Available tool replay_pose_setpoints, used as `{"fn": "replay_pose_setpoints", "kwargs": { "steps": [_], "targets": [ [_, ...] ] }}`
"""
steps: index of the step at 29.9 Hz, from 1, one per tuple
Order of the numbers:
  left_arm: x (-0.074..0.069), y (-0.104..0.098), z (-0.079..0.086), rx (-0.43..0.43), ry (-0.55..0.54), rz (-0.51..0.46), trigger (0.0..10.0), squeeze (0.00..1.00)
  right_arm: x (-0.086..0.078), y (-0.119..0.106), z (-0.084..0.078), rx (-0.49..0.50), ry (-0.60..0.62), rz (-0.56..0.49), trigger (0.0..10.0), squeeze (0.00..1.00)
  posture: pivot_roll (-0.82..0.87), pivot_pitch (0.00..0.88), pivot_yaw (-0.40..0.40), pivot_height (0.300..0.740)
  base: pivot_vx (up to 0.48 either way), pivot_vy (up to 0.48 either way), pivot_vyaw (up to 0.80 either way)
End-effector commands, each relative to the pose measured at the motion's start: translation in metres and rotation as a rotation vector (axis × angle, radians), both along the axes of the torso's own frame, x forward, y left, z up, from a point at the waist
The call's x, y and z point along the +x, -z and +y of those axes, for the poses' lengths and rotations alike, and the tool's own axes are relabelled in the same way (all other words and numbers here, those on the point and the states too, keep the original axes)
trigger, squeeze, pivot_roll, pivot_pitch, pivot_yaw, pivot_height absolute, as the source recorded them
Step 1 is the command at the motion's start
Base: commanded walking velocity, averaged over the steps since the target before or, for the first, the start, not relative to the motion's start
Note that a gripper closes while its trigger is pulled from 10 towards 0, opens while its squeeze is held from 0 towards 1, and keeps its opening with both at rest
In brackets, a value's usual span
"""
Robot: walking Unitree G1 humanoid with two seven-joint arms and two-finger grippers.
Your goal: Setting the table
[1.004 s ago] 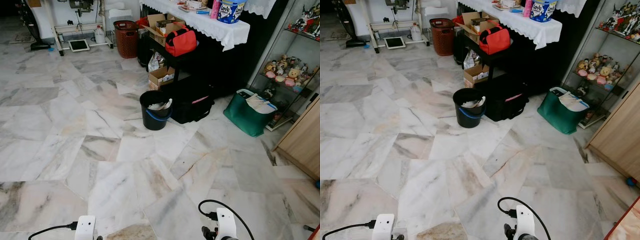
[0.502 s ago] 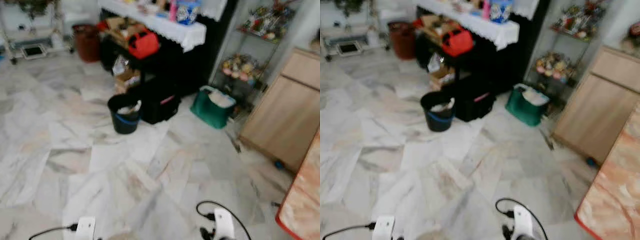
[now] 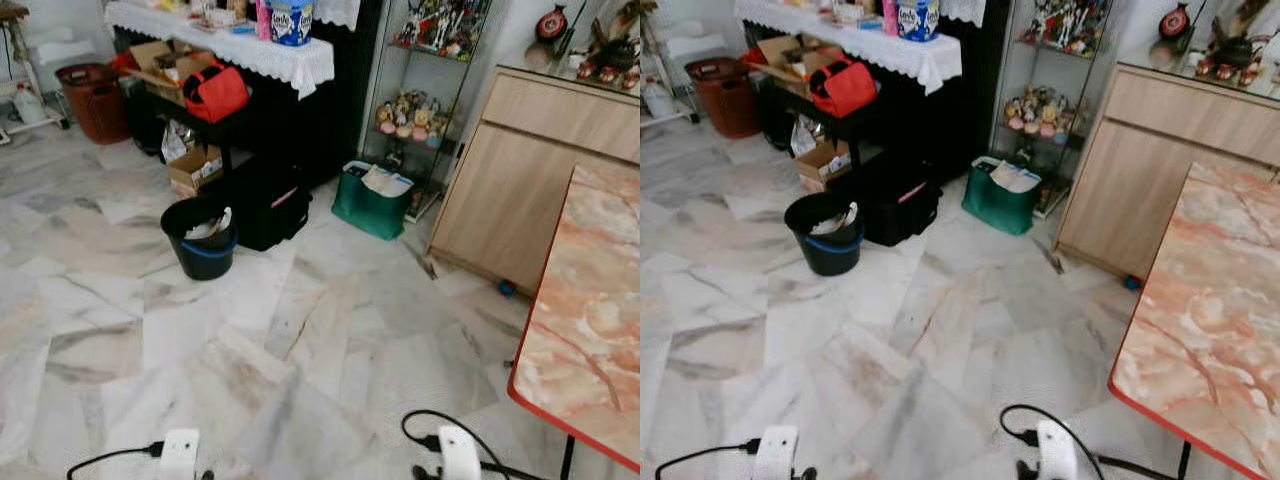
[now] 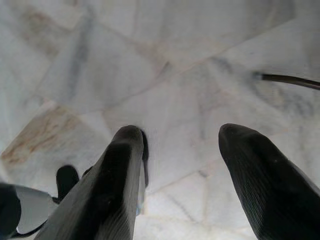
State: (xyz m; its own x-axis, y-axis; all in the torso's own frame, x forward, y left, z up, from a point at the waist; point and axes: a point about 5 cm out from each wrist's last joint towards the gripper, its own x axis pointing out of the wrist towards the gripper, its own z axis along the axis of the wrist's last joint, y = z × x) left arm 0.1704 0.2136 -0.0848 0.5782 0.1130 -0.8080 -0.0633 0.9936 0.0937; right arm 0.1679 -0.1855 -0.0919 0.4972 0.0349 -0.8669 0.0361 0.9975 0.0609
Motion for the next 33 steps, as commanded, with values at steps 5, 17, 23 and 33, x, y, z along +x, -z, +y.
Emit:
{"fn": "replay_pose_setpoints", "kwargs": {
  "steps": [5,17,23,33],
  "targets": [
    [0.002,0.000,-0.004,-0.011,0.013,-0.009,10.0,0.00,0.006,-0.003,0.000,-0.001,-0.006,-0.015,10.0,0.00,0.11,0.000,-0.074,0.740,0.000,0.000,-0.63],
    [0.003,0.000,-0.004,0.002,0.009,-0.003,10.0,0.00,0.015,-0.007,-0.003,0.001,0.003,-0.039,10.0,0.00,0.11,0.000,-0.073,0.740,0.000,0.000,-0.46],
    [0.002,0.000,-0.003,0.006,-0.004,-0.005,10.0,0.00,0.006,-0.004,-0.010,0.002,0.020,-0.030,10.0,0.00,0.10,0.000,-0.075,0.740,0.000,-0.371,0.00],
    [-0.007,0.002,0.003,0.001,-0.019,0.011,10.0,0.00,0.004,-0.003,-0.012,-0.002,0.029,-0.021,10.0,0.00,0.08,0.000,-0.068,0.740,0.000,-0.480,0.00]
  ]
}}
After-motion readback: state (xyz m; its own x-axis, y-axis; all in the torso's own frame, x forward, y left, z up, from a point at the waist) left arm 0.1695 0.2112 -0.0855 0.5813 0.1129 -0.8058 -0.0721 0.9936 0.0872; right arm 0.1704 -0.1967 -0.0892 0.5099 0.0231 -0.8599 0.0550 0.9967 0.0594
